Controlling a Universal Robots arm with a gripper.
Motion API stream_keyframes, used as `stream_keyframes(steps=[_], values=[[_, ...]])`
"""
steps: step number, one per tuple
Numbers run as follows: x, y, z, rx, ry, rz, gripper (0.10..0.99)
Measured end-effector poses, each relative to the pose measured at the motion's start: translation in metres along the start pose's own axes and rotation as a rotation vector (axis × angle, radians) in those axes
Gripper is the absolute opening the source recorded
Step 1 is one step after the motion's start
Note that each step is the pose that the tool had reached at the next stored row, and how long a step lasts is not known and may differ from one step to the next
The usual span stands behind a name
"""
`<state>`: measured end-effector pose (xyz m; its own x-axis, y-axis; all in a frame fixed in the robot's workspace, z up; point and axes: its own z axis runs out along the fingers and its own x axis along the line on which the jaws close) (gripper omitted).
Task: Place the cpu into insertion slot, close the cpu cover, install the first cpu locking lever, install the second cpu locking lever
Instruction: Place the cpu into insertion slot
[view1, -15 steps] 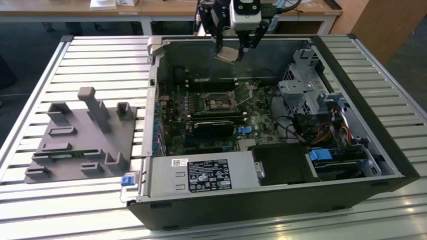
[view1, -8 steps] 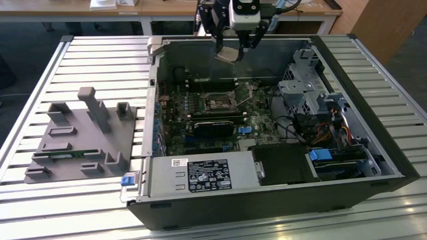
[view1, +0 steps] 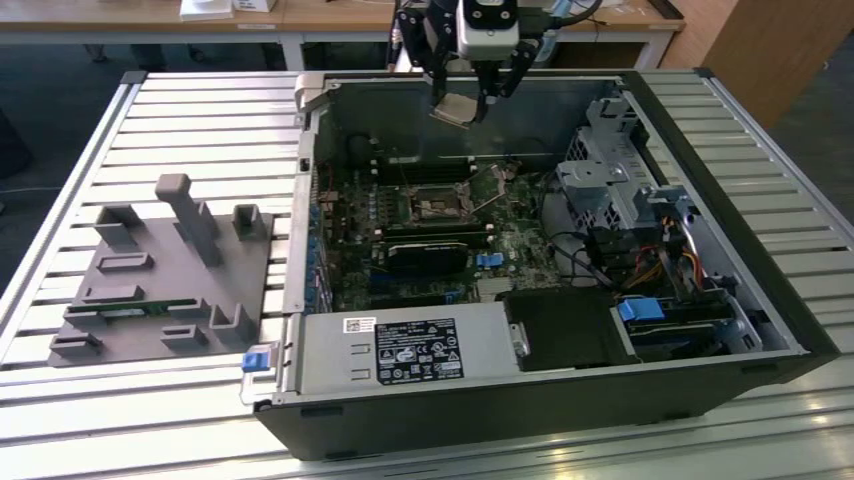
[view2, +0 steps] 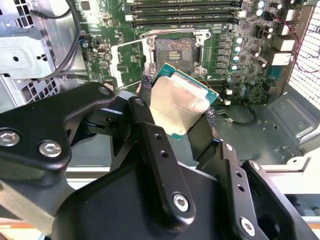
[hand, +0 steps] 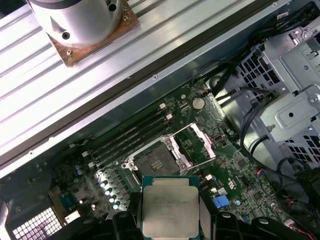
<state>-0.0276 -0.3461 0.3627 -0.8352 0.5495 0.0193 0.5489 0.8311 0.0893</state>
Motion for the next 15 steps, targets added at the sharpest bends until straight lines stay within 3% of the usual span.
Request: stream_keyframes(steps=[15], values=[[0.0001, 0.0000, 0.0000, -0.001, -0.0030, 0.034, 0.541]])
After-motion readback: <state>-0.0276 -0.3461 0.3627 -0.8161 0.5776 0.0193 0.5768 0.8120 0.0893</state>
